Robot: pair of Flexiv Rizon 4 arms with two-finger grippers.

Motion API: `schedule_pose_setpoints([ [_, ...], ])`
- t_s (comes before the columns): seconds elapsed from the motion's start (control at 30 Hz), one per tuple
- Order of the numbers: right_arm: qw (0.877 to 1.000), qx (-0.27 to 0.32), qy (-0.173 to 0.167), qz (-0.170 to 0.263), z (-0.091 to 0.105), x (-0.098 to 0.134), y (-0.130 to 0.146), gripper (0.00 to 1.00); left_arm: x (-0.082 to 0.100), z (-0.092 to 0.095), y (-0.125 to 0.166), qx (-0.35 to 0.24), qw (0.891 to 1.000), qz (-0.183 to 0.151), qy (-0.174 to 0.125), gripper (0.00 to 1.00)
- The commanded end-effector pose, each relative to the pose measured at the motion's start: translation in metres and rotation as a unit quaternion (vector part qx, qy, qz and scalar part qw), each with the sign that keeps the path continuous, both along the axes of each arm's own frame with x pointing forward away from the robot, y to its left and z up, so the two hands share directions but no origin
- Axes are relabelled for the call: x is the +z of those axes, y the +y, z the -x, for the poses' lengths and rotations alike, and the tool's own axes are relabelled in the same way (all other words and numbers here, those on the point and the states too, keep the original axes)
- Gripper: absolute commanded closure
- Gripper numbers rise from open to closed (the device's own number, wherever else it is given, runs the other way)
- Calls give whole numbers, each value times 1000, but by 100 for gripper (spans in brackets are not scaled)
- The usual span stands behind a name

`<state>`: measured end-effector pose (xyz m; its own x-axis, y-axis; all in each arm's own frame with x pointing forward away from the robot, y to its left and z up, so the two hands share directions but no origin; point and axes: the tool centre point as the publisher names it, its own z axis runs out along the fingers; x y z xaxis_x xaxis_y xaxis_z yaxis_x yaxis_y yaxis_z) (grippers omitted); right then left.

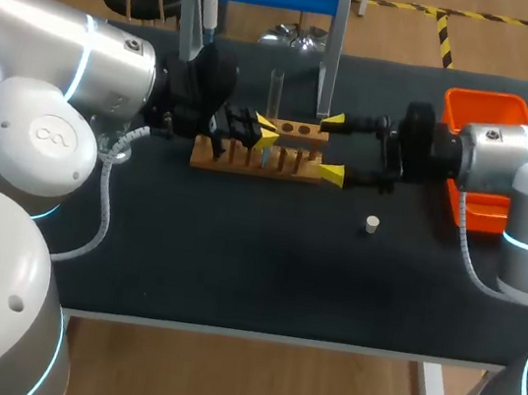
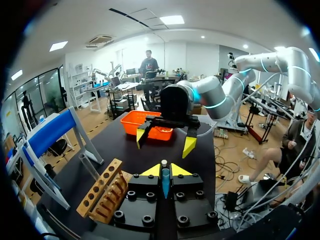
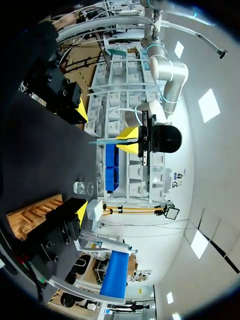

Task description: Invert the test tube, pick up the pipette, mount the tip to pipette, aspirate from beaker and dispense into the tube, eject the tip, return the pipette, and cap with the stopper.

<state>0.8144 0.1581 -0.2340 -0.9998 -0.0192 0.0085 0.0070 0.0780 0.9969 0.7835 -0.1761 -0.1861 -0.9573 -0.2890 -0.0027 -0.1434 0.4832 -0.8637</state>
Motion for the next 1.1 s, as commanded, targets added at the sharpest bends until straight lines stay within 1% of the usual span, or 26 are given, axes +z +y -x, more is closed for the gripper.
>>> schedule_pose_setpoints([
  [0.03,1000,4,0,-4,6,2,2,0,1,0,1,-1,1000,-1,2,100],
  [0.33,999,25,8,-25,18,10,19,0,1,0,1,-1,1000,-1,2,100],
  [0.63,999,38,10,-22,21,8,38,0,1,0,1,-1,1000,-1,2,100],
  [0.9,999,43,11,-24,19,11,55,5,1,0,1,-1,1000,-1,2,100],
  [0.97,999,45,11,-26,20,12,60,8,1,0,1,-1,1000,-1,2,100],
  [1.1,998,50,12,-26,22,12,68,10,1,0,1,-1,1000,-1,2,100],
])
